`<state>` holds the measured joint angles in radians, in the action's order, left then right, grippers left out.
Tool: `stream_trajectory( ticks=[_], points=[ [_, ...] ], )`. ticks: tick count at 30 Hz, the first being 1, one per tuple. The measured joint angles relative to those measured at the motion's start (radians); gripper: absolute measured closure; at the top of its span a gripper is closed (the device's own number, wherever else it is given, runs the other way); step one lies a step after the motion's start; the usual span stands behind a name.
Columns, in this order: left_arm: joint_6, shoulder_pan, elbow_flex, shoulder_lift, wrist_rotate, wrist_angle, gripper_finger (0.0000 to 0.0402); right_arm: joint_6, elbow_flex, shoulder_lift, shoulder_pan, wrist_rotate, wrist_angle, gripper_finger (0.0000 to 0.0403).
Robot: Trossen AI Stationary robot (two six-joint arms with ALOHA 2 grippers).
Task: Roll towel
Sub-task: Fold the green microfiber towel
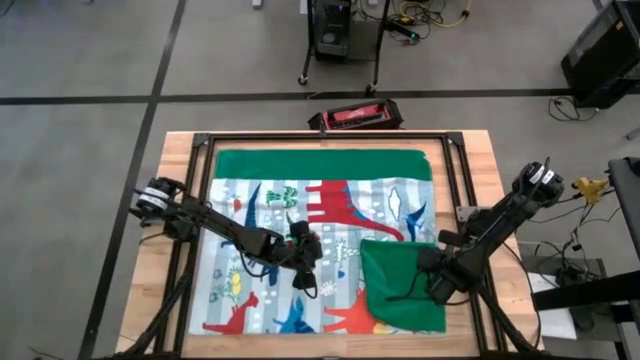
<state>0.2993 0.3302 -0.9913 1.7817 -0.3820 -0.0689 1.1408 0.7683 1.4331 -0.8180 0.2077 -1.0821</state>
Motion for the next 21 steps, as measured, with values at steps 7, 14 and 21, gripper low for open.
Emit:
stream_trajectory(
  ticks=[7,14,21],
  points=[
    [-0.014,-0.003,0.000,-0.017,-0.056,0.005,0.0388,0.057,0.049,-0.016,0.051,0.190,-0.031,0.0403],
    [-0.070,-0.139,0.000,-0.059,-0.054,-0.053,0.0388,-0.167,0.092,-0.033,0.330,0.211,-0.019,0.0403],
    [-0.142,-0.379,-0.001,-0.137,-0.051,-0.299,0.0374,-0.552,0.148,-0.034,0.668,0.283,0.054,0.0403]
  ],
)
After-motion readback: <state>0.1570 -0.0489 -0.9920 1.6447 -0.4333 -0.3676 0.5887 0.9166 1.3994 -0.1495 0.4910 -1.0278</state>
